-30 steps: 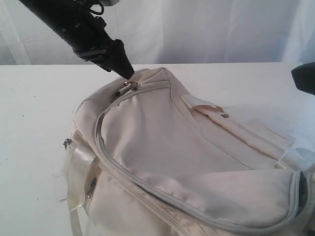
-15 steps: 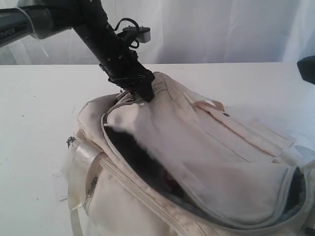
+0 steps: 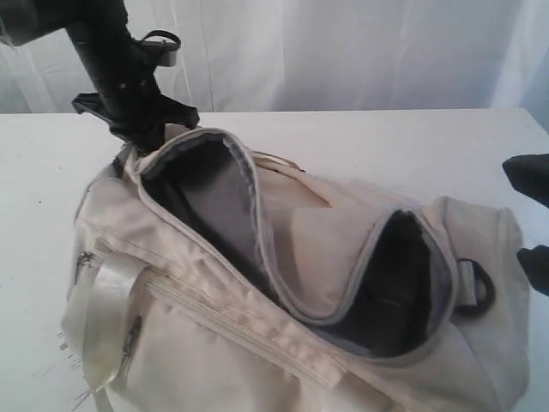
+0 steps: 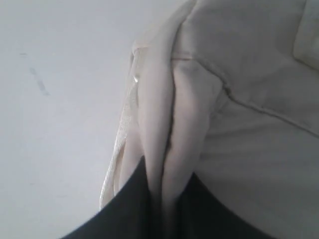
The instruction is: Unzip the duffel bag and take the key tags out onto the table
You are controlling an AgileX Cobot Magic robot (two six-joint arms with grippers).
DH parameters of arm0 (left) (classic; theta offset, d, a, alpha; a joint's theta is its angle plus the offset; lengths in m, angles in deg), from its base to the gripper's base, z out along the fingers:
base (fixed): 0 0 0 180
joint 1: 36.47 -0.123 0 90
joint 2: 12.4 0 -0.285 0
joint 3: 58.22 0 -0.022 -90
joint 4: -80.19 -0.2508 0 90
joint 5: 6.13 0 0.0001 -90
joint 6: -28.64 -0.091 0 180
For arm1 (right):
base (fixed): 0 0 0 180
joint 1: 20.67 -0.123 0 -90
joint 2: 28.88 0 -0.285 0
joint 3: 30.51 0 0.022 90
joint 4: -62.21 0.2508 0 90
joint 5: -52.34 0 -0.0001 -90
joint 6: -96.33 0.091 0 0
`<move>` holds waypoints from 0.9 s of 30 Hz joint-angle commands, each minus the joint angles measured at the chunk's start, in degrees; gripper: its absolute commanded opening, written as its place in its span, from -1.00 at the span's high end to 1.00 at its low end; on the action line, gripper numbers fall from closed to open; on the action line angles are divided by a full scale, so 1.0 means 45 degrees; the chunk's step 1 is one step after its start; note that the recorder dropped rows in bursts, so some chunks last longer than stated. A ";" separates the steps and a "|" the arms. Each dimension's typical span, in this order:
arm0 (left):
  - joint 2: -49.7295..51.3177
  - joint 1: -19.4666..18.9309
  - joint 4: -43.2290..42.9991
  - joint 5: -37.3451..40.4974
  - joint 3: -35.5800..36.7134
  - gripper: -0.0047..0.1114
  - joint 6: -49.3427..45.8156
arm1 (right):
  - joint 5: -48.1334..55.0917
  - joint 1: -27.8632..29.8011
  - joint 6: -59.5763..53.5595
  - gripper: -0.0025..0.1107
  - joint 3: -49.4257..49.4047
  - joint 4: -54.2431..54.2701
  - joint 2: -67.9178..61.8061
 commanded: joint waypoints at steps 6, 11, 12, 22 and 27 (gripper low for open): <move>-0.2462 -0.1650 -0.1928 0.1223 0.2563 0.91 -0.0167 | -0.0011 0.0020 0.0304 0.27 -0.0033 0.0436 0.0121; -0.3624 -0.1954 -0.1901 0.1223 0.4886 0.91 -0.0167 | -0.0011 0.0020 0.0417 0.27 -0.0033 0.0436 0.0121; -0.3840 -0.2017 -0.1901 0.1223 0.5313 0.91 -0.0167 | -0.0011 0.0020 0.0417 0.27 -0.0033 0.0436 0.0121; -0.5643 -0.2384 -0.4087 0.0325 0.7011 0.91 -0.0060 | -0.0011 0.0020 0.0825 0.27 -0.0033 0.1056 0.0121; -0.5875 -0.2705 -0.4428 -0.0192 0.7011 0.91 -0.1154 | -0.0011 0.0020 0.0968 0.27 -0.0033 0.1053 0.0121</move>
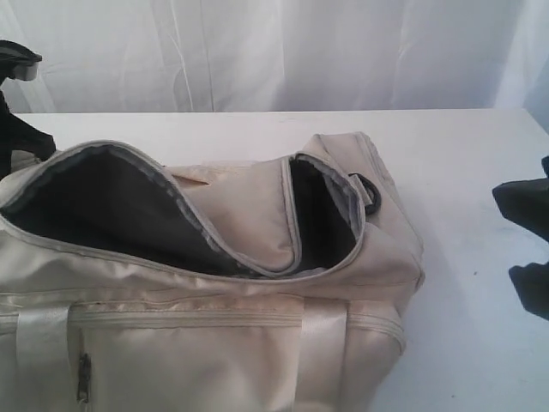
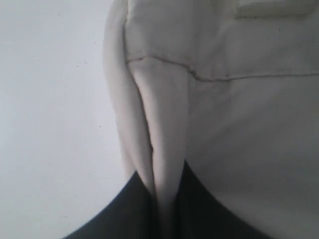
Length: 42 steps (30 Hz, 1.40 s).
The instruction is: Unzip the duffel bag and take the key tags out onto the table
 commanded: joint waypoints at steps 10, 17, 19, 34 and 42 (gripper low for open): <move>-0.0400 -0.0471 -0.3060 -0.1931 0.0070 0.91 -0.0763 | -0.0011 0.0020 0.0452 0.27 -0.0033 0.0046 0.0121; -0.0909 -0.0471 -0.0710 -0.2237 -0.0161 0.54 -0.2380 | -0.0011 0.0020 0.0452 0.27 -0.0033 -0.0529 0.0121; -0.1119 -0.0471 -0.0386 -0.1913 -0.0161 0.21 -0.2676 | -0.0011 0.0020 0.0452 0.27 -0.0033 -0.0651 0.0121; -0.4532 0.0195 0.9959 -0.0016 -0.0161 -0.14 -1.0436 | -0.0083 0.0020 -0.0568 0.27 -0.0033 -0.4945 0.0121; -0.4113 0.2540 0.9138 0.1497 0.0470 -0.32 -1.2687 | -0.0091 0.0020 -0.0568 0.27 -0.0033 -0.4716 0.0121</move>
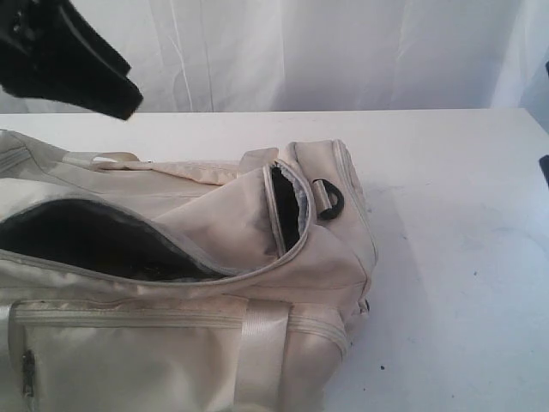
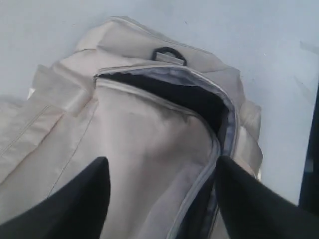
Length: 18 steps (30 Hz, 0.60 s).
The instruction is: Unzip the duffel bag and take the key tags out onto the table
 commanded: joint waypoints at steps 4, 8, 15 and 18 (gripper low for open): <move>0.0181 0.1528 -0.4113 0.1163 0.1087 -0.44 -0.2136 | -0.0363 0.0020 -0.0100 0.27 -0.0490 0.0008 0.0052; 0.0210 0.1687 -0.5579 0.0849 0.1759 -0.48 -0.1977 | -0.0794 0.0020 -0.0100 0.27 -0.1241 -0.0050 0.0052; 0.0210 0.1687 -0.5006 -0.1359 0.2717 -0.44 -0.2229 | -0.1428 0.0020 -0.0100 0.27 -0.1673 -0.0147 0.0052; 0.0210 0.1687 -0.4936 -0.3630 0.3203 -0.34 -0.2436 | -0.1425 0.0020 -0.0100 0.27 -0.1673 -0.0120 0.0052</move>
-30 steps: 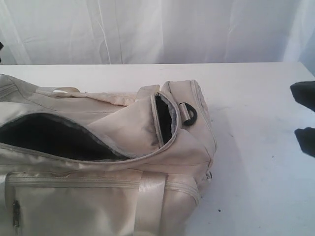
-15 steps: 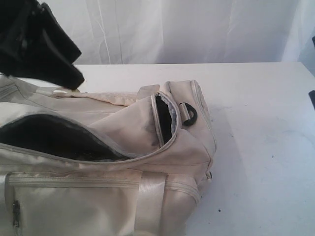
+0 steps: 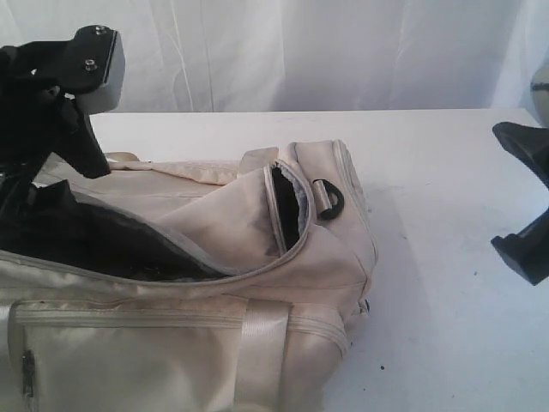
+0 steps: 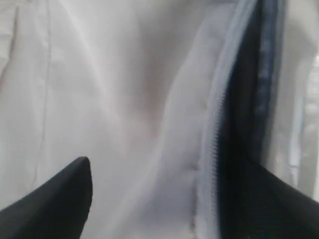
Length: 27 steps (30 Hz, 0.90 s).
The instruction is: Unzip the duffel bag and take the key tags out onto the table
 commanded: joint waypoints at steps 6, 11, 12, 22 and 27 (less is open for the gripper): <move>0.0431 0.0093 0.0322 -0.8283 0.0748 0.36 -0.1206 | 0.0060 0.0020 -0.0075 0.27 -0.0056 -0.0060 0.0052; 0.1537 -0.0010 0.0234 -1.4664 0.0748 0.91 -0.1242 | 0.0015 -0.0006 -0.0075 0.27 -0.0056 0.0191 0.0402; 0.1893 -0.0086 0.0234 -1.5742 0.0748 0.90 -0.1242 | 0.0015 -0.0006 -0.0075 0.27 -0.0056 0.0191 0.0565; 0.5159 -0.1065 0.4153 -1.7350 0.0218 -0.53 -0.1242 | -0.1245 -0.0006 0.0952 0.27 -0.0764 -0.0345 0.3244; 0.3408 -0.0943 0.7076 -1.8508 0.0218 -0.66 -0.1899 | -0.1367 -0.0006 0.0952 0.27 -0.0786 -0.0345 0.3218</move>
